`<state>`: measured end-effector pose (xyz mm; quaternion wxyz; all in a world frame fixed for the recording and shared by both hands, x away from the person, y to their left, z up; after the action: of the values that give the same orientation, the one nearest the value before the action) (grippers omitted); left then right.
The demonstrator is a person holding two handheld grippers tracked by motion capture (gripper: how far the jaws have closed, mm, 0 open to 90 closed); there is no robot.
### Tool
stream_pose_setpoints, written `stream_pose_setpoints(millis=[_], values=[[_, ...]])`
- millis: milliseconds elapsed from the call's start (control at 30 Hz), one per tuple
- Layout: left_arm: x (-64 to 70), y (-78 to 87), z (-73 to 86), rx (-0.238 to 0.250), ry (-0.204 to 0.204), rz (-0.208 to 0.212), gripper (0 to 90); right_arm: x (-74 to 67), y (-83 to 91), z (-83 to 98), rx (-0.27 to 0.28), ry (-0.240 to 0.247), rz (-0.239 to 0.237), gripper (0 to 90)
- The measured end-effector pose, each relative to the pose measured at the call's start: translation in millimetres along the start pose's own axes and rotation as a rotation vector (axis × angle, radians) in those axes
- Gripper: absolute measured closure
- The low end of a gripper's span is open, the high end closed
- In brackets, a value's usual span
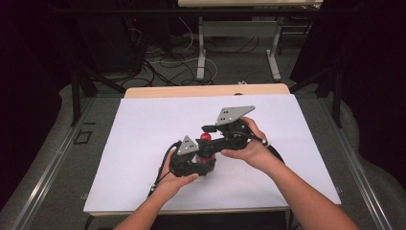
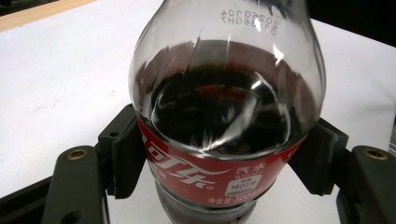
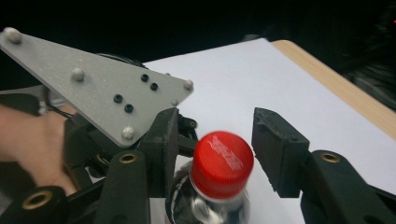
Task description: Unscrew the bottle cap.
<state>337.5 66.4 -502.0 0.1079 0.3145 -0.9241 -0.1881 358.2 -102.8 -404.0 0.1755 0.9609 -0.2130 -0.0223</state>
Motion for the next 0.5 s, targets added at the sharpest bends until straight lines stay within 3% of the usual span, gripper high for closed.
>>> stream_pose_setpoints(millis=[33, 167, 267, 333, 500], values=[[0.0, 0.0, 0.0, 0.000, 0.000, 0.000, 29.7, 0.0, 0.0, 0.0, 0.000, 0.000, 0.000, 50.8], [-3.1, 1.7, 0.2, -0.003, 0.013, -0.012, 29.8, -9.0, 0.7, 2.5, -0.001, -0.018, 0.091, 50.9], [-3.8, 1.5, -0.4, 0.005, 0.012, -0.019, 29.8, -12.1, -0.6, 3.5, -0.011, -0.026, 0.099, 50.9], [-2.1, 1.4, -0.1, 0.007, 0.018, -0.021, 29.8, -13.0, -4.5, 4.6, 0.009, 0.013, 0.101, 51.2], [0.8, -0.2, -0.3, 0.009, 0.002, -0.005, 29.8, -12.1, -8.6, 4.5, 0.000, -0.013, 0.091, 52.9]])
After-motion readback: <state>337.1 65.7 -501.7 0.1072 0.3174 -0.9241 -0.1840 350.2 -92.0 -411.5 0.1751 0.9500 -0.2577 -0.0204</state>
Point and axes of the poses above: each handheld gripper's, and its own axes: y roughly backward along the jaws, z roughly out of its underside, x roughly to its right, the point moved 1 cm from there along -y, roughly forward along the jaws, and after that the axes turned 8 degrees about x, right-handed, at the moved point
